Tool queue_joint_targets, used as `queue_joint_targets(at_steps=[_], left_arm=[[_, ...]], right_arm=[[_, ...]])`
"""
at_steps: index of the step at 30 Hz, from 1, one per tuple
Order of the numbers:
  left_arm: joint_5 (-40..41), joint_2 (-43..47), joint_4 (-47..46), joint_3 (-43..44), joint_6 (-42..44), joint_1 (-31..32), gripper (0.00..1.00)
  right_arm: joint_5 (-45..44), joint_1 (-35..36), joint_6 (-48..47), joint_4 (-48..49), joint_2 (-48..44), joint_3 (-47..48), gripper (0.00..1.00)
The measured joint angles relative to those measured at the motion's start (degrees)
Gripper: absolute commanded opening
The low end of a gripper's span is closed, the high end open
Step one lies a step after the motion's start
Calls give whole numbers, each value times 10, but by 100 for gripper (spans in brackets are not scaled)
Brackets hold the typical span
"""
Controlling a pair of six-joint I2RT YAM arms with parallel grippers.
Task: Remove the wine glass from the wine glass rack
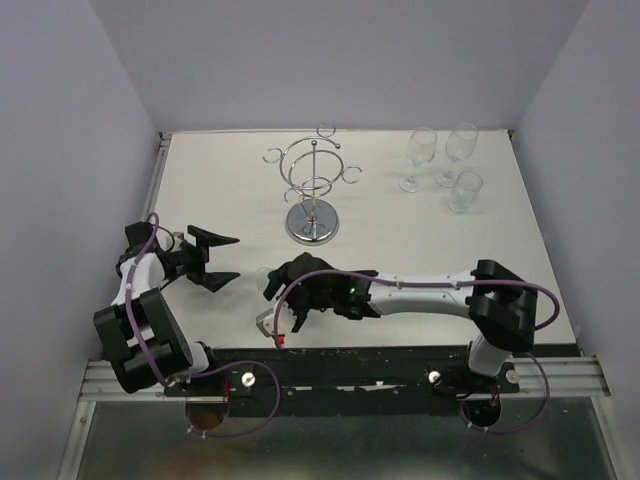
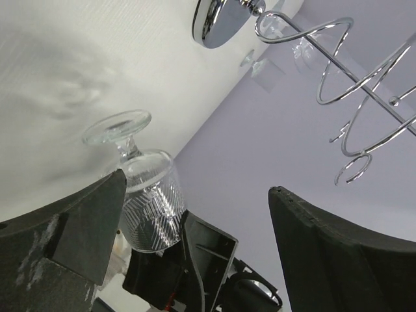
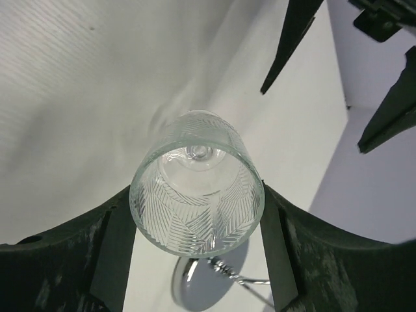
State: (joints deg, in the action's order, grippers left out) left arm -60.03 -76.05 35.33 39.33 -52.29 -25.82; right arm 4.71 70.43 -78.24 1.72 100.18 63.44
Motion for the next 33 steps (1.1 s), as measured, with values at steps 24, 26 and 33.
queue_joint_targets(at_steps=[24,26,33], left_arm=[[103,-105,-11,208,129,6,99],[119,-145,-4,253,151,6,99],[168,-232,46,376,243,6,99]], right_arm=[[126,-252,450,-469,-301,23,1],[126,-296,462,-472,-320,9,1],[106,-427,524,-446,-327,-34,1]])
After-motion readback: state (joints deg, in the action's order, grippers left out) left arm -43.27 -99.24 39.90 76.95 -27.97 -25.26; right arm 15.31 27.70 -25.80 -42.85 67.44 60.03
